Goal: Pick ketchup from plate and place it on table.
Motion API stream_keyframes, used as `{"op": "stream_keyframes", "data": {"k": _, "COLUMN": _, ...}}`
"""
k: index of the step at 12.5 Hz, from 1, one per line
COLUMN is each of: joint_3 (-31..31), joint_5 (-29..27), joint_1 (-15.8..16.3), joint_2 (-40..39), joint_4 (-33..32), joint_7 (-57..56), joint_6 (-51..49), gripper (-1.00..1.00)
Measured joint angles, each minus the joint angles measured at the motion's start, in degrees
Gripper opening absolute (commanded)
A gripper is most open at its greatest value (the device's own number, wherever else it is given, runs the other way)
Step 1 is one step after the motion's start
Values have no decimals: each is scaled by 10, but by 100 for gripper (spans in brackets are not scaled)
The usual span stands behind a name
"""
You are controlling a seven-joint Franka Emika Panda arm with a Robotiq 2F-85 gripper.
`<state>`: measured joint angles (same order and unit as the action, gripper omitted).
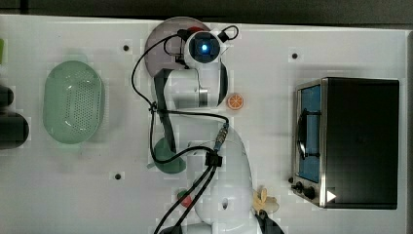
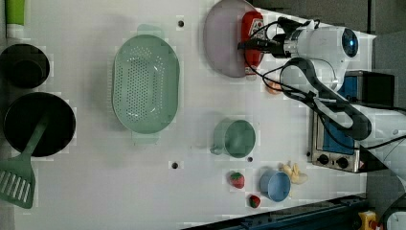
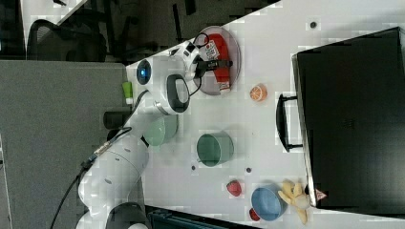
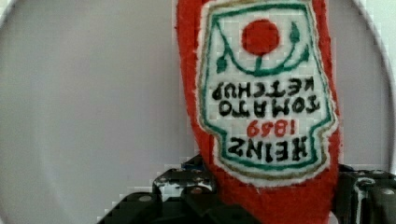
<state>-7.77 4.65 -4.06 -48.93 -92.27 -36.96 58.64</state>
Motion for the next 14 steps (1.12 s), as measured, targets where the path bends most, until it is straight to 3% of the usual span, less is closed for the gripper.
{"op": "stream_keyframes", "data": {"k": 3, "joint_3": -6, "joint_5": 1, "joint_1": -2, "joint_2": 4, "joint_4": 24, "joint_7": 5, "joint_6": -22, "gripper": 24}}
{"op": "stream_keyframes", "data": {"k": 7, "joint_3": -10, "joint_5": -30, "joint_1": -3, "joint_2": 64, "joint_4": 37, "joint_7": 11, "joint_6": -183, "gripper": 24}}
{"op": "stream_keyframes", "data": {"k": 11, "joint_3": -6, "joint_5": -55, "joint_1": -7, "joint_2": 177, "joint_4": 43, "joint_7": 12, "joint_6": -336, "gripper": 24}}
{"op": "stream_keyframes", "data": {"k": 14, "joint_3": -3, "joint_5": -58, "joint_1": -22, "joint_2": 270, "joint_4": 35, "joint_7": 12, "joint_6": -387, "gripper": 24}}
